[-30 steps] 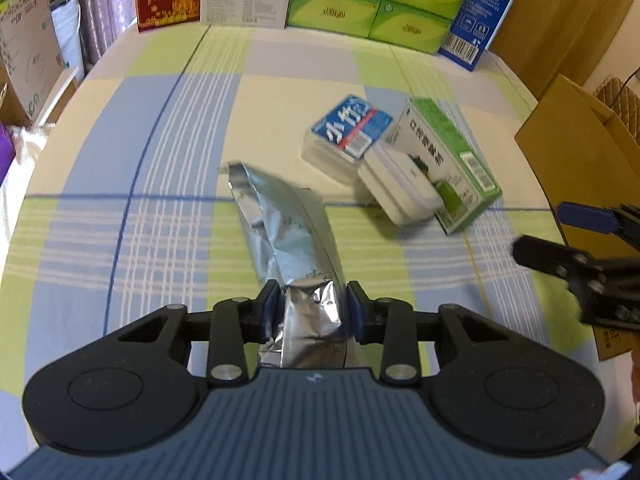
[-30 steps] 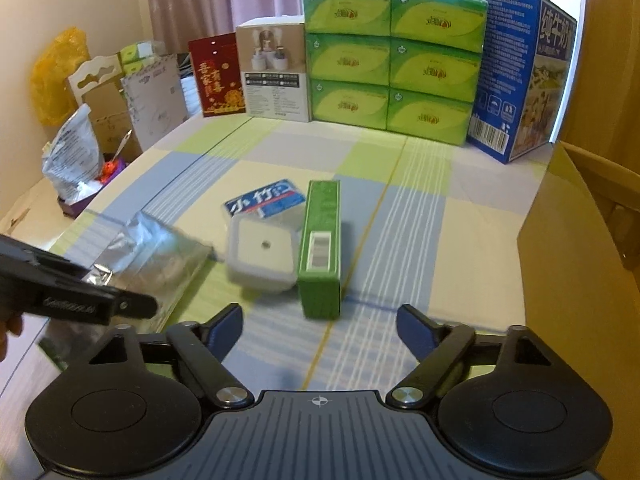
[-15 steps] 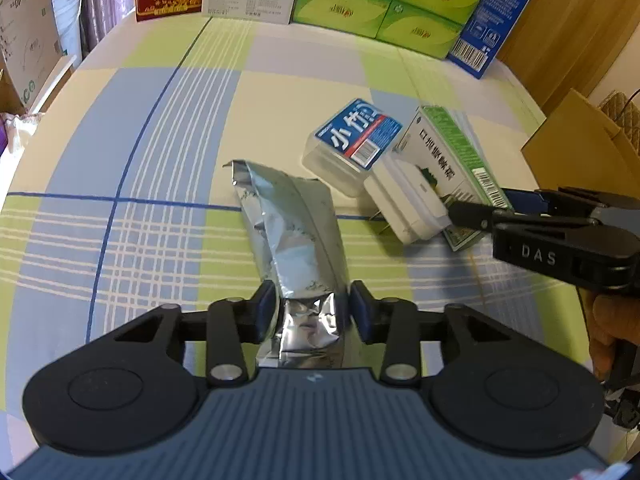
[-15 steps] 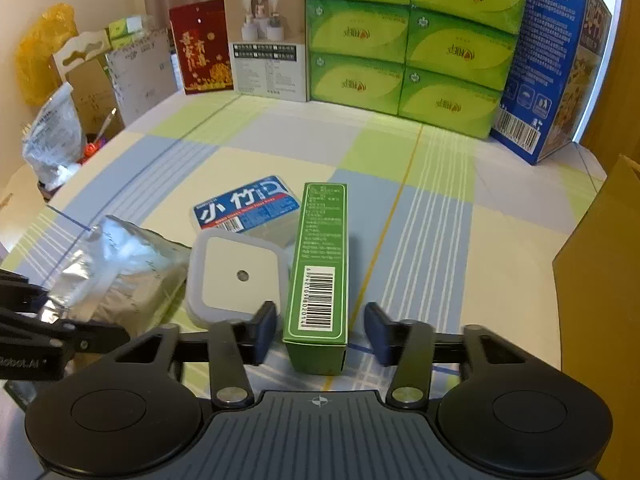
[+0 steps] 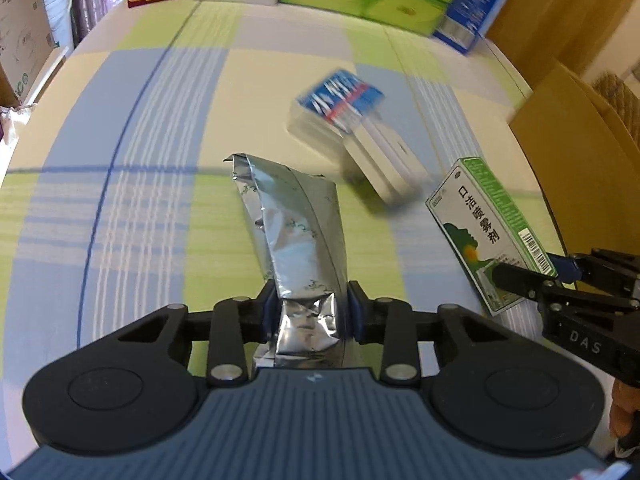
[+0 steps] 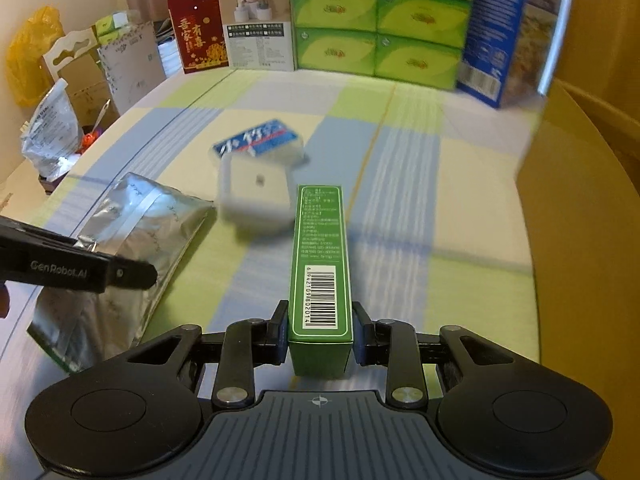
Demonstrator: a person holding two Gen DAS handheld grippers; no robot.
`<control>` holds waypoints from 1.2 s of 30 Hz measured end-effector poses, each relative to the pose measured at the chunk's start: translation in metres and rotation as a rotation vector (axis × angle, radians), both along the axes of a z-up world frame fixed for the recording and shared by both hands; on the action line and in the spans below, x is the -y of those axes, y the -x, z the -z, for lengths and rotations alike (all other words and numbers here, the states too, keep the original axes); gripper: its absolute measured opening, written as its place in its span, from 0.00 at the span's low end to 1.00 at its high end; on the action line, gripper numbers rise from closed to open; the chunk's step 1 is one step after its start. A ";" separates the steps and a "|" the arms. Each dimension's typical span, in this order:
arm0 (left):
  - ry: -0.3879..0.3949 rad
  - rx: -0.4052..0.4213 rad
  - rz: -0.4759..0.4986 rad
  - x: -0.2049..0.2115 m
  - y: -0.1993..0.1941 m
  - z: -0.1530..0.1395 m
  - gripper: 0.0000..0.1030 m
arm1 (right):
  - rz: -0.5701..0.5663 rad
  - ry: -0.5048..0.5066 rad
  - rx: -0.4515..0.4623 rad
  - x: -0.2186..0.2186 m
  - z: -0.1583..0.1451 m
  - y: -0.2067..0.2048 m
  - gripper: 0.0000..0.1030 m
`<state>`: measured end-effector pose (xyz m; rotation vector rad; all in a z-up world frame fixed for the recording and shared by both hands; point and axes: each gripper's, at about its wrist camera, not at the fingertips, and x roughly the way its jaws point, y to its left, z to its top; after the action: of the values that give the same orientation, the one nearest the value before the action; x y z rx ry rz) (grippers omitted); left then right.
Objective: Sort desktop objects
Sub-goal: 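Grasp the silver foil bag with the left tool while the right tool grasps the green box, then carry the foil bag and green box over the cardboard box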
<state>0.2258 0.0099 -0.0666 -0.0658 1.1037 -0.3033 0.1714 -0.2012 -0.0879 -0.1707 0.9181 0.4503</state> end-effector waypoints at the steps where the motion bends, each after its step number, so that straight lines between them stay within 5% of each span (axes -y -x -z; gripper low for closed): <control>1: -0.013 -0.005 0.020 0.004 0.011 -0.002 0.29 | 0.008 -0.001 -0.003 0.005 -0.002 0.010 0.26; 11: 0.032 -0.023 0.096 0.027 0.113 -0.007 0.31 | 0.030 0.005 -0.057 0.047 -0.001 0.108 0.28; 16: 0.040 -0.027 0.084 0.026 0.112 -0.006 0.36 | 0.003 0.000 -0.031 0.041 -0.010 0.103 0.43; 27: -0.050 -0.026 0.147 0.042 0.108 0.001 0.43 | -0.034 0.058 -0.058 0.024 0.012 0.078 0.44; 30: -0.078 -0.014 0.170 0.048 0.111 0.000 0.37 | -0.048 0.099 -0.043 0.022 0.017 0.080 0.27; 36: -0.052 -0.009 0.134 0.044 0.115 -0.004 0.28 | -0.027 0.076 -0.024 0.031 0.010 0.091 0.27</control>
<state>0.1105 -0.0345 -0.0624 0.0534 1.1263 -0.3940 0.0805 -0.2323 -0.0975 -0.2477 0.9575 0.4437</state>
